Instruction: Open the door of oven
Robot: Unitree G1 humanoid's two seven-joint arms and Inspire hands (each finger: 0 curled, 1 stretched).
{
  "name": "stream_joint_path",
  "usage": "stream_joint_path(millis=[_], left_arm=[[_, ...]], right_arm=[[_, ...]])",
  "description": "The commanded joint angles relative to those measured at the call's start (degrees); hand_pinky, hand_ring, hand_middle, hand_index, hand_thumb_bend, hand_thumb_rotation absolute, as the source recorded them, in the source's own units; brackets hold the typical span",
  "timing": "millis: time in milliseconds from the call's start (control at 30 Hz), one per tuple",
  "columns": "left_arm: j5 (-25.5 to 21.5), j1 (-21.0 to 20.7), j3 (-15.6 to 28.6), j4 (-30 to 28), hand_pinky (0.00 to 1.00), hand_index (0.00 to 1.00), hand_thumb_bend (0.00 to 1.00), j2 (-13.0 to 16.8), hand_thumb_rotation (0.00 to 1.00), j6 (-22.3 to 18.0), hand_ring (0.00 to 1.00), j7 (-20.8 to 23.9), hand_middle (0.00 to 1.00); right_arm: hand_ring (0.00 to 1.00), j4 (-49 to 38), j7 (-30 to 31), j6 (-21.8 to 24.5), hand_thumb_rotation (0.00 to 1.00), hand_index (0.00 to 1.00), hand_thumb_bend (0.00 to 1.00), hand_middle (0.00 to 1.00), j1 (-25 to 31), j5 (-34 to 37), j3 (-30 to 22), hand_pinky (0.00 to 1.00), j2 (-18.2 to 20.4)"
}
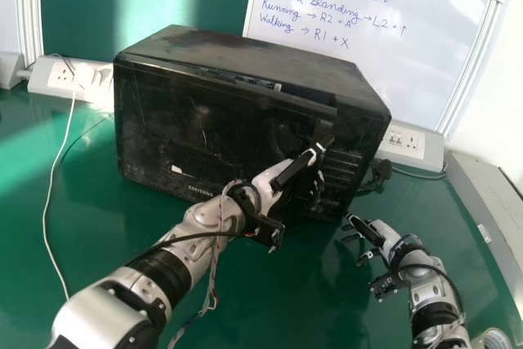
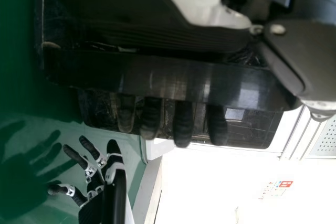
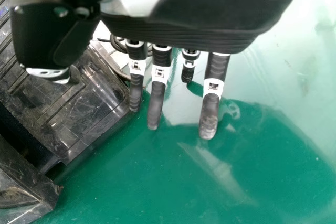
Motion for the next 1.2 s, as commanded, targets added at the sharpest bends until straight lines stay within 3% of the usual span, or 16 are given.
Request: stream_joint_path(millis=[0, 300, 500, 667, 1033, 1167], left_arm=[[-0.33, -0.34, -0.5, -2.04, 0.01, 0.09, 0.83, -0.43, 0.98, 0.33, 0.05, -1.44, 0.09], [0.1, 4.44, -2.0, -7.65, 0.01, 0.09, 0.8, 0.51, 0.96, -2.55, 0.05, -3.39, 0.09], [-0.54, 7.95, -3.15, -13.45, 0.0, 0.09, 0.81, 1.14, 0.95, -1.72, 0.05, -4.09, 0.09], [-1.21, 10.87, -2.84, -18.09, 0.01, 0.11, 0.81, 0.82, 0.94, -1.88, 0.05, -1.91, 0.09], [-2.93, 17.94, -3.03, -33.11, 0.0, 0.09, 0.8, 1.41, 0.94, 5.66, 0.04, -4.5, 0.08], [-3.5, 20.97, -3.07, -38.19, 0.01, 0.09, 0.83, 1.3, 0.93, 6.11, 0.05, -4.76, 0.08]], right_arm=[[0.46, 1.51, 2.42, 1.33, 0.89, 0.76, 0.68, 0.65, 2.38, -0.04, 0.39, 0.31, 1.79], [0.45, 1.55, 2.14, 1.12, 0.89, 0.76, 0.68, 0.65, 2.49, -0.18, 0.46, 0.28, 1.78], [0.45, 1.55, 2.35, 0.6, 0.91, 0.76, 0.67, 0.64, 2.45, -0.55, 0.85, 0.29, 1.7], [0.44, 1.64, 2.33, 0.95, 0.9, 0.76, 0.68, 0.64, 2.39, -0.26, 0.54, 0.29, 1.76], [0.45, 1.59, 2.09, 0.67, 0.9, 0.75, 0.68, 0.63, 2.4, -0.54, 0.92, 0.3, 1.67], [0.45, 1.62, 2.26, 0.81, 0.9, 0.76, 0.68, 0.65, 2.39, -0.35, 0.77, 0.3, 1.64]])
